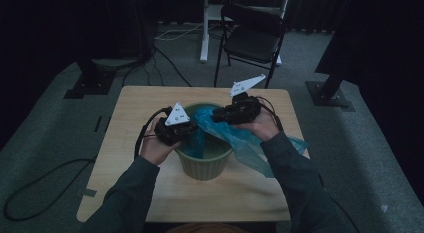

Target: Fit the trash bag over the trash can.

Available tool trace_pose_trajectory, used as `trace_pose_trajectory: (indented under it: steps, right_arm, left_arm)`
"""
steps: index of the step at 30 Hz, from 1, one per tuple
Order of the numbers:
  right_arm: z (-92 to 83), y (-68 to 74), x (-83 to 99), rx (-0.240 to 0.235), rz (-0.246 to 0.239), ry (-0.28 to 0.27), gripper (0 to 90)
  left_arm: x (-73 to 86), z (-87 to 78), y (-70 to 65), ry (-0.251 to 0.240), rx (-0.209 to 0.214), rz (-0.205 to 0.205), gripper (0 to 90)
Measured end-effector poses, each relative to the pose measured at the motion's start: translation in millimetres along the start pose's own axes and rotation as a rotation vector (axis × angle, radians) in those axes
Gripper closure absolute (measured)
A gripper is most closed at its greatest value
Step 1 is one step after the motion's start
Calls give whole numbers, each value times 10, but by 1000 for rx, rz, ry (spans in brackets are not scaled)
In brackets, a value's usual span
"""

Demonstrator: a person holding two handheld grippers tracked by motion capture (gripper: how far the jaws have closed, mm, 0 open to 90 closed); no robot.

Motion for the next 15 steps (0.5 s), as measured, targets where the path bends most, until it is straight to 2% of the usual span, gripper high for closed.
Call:
trace_pose_trajectory:
  steps: [6,10,15]
  right_arm:
    - [-167,99,58,34,-7,-13,581]
    - [-212,164,176,67,-11,17,523]
    - [-266,225,279,80,-9,26,478]
  left_arm:
    - [48,-14,46,3,-6,-18,892]
    - [61,-19,68,6,-9,-25,891]
    - [69,-23,76,11,-12,-24,891]
Point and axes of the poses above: each handheld gripper's, and its own axes: z roughly forward along the jaws, x roughly out of its underside, y roughly to its left, the point moved 7 cm from there along z, roughly forward along the jaws, and after that the axes turned 8 degrees about -x, right-handed, at the moved point
